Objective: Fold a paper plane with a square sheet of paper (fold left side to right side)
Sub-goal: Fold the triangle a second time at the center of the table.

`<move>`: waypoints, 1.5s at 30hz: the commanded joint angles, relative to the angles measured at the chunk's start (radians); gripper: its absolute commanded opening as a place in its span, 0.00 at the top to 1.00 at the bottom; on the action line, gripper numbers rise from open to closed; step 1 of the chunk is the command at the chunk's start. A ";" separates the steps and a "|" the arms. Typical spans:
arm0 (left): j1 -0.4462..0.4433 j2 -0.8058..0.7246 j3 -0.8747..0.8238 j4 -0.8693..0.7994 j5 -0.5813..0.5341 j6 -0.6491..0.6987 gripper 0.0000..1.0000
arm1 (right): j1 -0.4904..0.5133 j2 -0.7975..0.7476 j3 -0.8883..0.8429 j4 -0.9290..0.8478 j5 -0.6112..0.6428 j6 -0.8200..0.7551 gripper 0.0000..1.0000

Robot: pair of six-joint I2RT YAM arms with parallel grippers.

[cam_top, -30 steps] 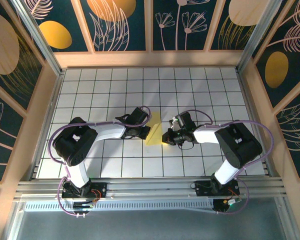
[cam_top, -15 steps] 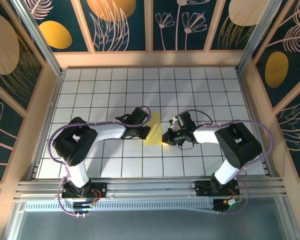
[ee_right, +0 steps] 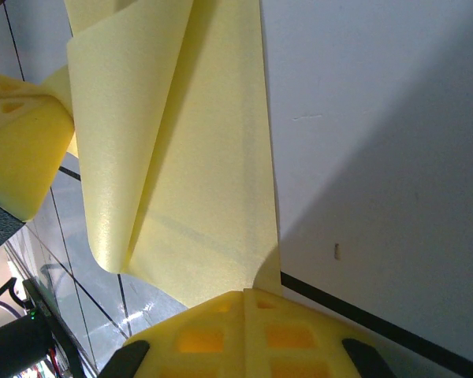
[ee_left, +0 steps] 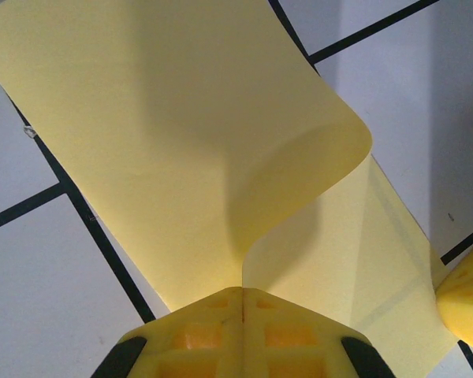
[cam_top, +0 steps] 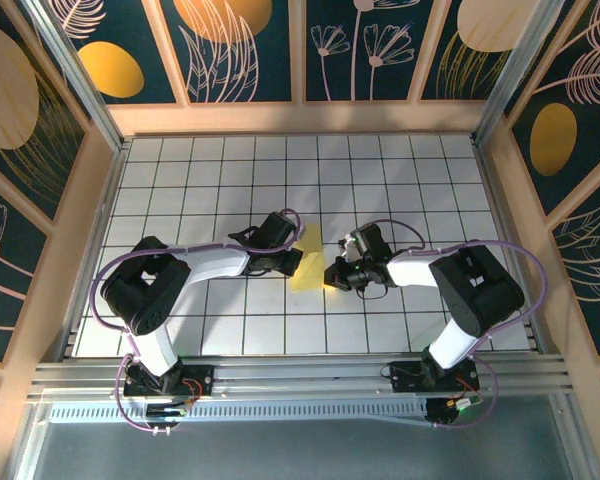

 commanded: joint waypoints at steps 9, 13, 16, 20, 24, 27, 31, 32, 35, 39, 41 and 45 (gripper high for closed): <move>0.006 0.012 0.013 -0.015 -0.030 0.021 1.00 | 0.013 0.053 -0.012 -0.084 0.054 -0.018 1.00; 0.006 0.025 0.013 -0.018 -0.034 0.020 1.00 | 0.012 0.053 -0.012 -0.086 0.054 -0.019 1.00; 0.007 0.030 0.014 -0.016 -0.036 0.019 1.00 | 0.013 0.054 -0.012 -0.088 0.054 -0.019 1.00; 0.007 0.035 0.013 -0.015 -0.034 0.020 1.00 | 0.013 0.056 -0.010 -0.088 0.053 -0.021 1.00; 0.006 0.041 0.014 -0.011 -0.034 0.019 1.00 | 0.013 0.057 -0.008 -0.088 0.053 -0.021 1.00; 0.006 0.046 0.013 -0.009 -0.033 0.019 1.00 | 0.012 0.055 -0.009 -0.090 0.053 -0.021 1.00; 0.006 0.052 0.013 -0.009 -0.034 0.019 1.00 | 0.013 0.054 -0.009 -0.089 0.053 -0.021 1.00; 0.006 0.053 0.013 -0.008 -0.034 0.020 1.00 | 0.013 0.054 -0.009 -0.089 0.053 -0.021 1.00; 0.006 0.054 0.013 -0.007 -0.039 0.020 1.00 | 0.013 0.052 -0.009 -0.090 0.053 -0.021 1.00; 0.006 0.059 0.013 0.000 -0.037 0.019 1.00 | 0.013 0.048 -0.009 -0.088 0.050 -0.021 1.00; 0.006 0.066 0.013 0.002 -0.034 0.019 1.00 | 0.013 0.043 -0.006 -0.087 0.046 -0.021 1.00; 0.006 0.082 0.013 0.002 -0.032 0.021 1.00 | 0.012 0.010 0.002 -0.077 0.021 -0.016 1.00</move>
